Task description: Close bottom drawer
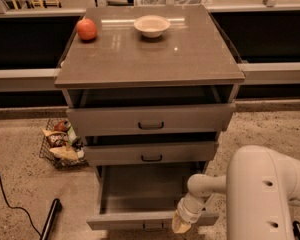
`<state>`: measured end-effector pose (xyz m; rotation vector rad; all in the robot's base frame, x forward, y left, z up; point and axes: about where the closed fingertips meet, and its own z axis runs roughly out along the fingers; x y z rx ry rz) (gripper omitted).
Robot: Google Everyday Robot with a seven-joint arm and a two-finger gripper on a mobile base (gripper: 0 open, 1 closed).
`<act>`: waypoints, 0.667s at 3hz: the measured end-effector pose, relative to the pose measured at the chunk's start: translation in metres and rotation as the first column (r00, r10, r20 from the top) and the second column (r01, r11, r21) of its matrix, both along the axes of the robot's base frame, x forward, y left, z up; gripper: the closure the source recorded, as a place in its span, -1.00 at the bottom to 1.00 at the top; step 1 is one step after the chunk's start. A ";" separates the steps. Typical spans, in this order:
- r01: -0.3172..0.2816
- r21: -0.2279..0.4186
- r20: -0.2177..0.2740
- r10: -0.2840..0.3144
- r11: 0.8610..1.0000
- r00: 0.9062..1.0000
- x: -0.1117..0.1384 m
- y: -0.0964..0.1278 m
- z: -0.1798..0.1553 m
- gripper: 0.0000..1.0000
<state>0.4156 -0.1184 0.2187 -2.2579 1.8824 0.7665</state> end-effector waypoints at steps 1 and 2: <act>-0.007 -0.022 0.023 0.008 1.000 1.000 0.003 -0.015 -0.029 1.00; 0.019 -0.029 0.048 -0.017 0.999 0.999 0.010 -0.026 -0.047 0.64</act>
Offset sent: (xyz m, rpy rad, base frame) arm 0.0248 -0.0411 -0.0657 -0.0413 -0.0888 -0.0512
